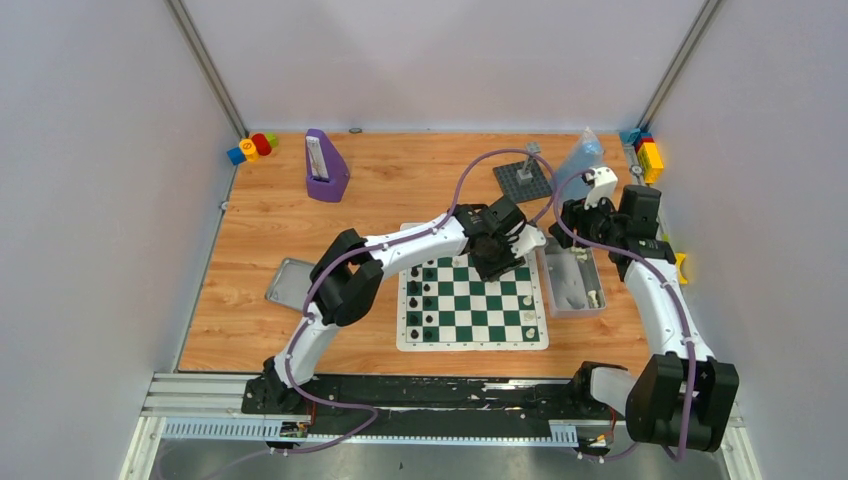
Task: Set up the chess pieces on the board
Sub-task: Place the chess piece on the chessboard, then pick up the chess piece from the chessboard.
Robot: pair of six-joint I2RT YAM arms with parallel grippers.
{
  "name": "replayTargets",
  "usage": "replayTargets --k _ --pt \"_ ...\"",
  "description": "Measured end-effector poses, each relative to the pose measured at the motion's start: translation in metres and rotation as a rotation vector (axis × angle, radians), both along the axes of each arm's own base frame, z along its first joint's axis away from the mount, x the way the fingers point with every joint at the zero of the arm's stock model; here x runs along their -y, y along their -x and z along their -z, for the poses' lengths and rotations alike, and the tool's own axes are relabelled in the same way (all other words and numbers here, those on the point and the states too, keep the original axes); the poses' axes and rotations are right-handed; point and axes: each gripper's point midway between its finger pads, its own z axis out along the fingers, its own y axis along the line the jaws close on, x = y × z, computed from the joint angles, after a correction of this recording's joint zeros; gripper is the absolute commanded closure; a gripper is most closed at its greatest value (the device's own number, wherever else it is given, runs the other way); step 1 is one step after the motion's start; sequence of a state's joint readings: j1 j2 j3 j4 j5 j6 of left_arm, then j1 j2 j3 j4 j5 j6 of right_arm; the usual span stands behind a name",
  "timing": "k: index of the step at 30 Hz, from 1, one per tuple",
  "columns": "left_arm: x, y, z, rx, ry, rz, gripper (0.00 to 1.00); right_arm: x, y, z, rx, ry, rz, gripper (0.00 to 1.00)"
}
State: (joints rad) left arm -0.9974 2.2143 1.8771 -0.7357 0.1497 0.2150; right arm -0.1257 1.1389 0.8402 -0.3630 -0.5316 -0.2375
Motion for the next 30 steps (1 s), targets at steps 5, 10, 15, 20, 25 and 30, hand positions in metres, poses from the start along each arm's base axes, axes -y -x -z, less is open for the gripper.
replayTargets --k 5,10,15,20,25,30 --pt "-0.006 -0.001 -0.004 0.023 -0.007 -0.009 0.20 -0.003 0.001 0.006 -0.035 -0.013 -0.018 0.45" --pt "-0.018 0.002 -0.032 0.063 0.033 -0.012 0.16 -0.011 0.008 0.008 -0.055 -0.035 -0.070 0.46" --pt "-0.048 0.007 -0.074 0.111 0.102 -0.023 0.13 -0.028 0.016 0.010 -0.064 -0.047 -0.161 0.42" --pt "-0.101 -0.006 -0.106 0.151 0.164 -0.101 0.10 -0.064 0.028 0.020 -0.093 -0.026 -0.299 0.40" --pt "-0.150 -0.031 -0.122 0.187 0.191 -0.217 0.08 -0.111 0.045 0.044 -0.150 0.039 -0.458 0.40" --pt "-0.176 -0.045 -0.134 0.209 0.221 -0.285 0.07 -0.130 0.054 0.080 -0.252 0.113 -0.519 0.41"
